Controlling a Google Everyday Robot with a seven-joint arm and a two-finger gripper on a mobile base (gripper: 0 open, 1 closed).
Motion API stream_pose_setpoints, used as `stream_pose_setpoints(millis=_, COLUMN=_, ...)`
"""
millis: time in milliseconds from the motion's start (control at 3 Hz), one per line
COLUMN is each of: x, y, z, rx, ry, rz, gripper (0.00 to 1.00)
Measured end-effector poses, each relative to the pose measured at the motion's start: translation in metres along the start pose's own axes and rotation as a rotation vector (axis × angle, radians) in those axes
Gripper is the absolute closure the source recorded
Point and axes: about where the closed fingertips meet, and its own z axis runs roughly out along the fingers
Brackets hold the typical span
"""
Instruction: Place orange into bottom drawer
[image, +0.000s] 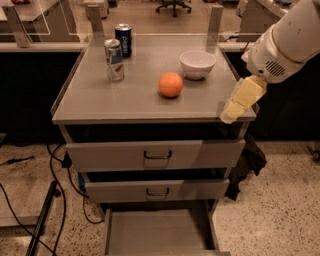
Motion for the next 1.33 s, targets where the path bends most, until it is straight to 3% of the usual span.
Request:
stream_pose_setpoints(millis=333, x=-0.028, y=-0.022, z=0.04, rx=-0.007, ry=-0.102, rz=0.058, gripper=0.0)
stream_pose_setpoints(millis=667, x=-0.028, y=-0.022, z=0.04, rx=-0.007, ry=-0.103, rz=0.059, gripper=0.0)
stream_pose_setpoints(millis=1000, x=-0.025, y=-0.027, z=0.049, rx=-0.002, ry=-0.14, rz=0.108, gripper=0.0)
stream_pose_setpoints(millis=1333, x=-0.037, y=-0.036, z=0.066, rx=0.011, ry=-0.213, rz=0.149, gripper=0.0)
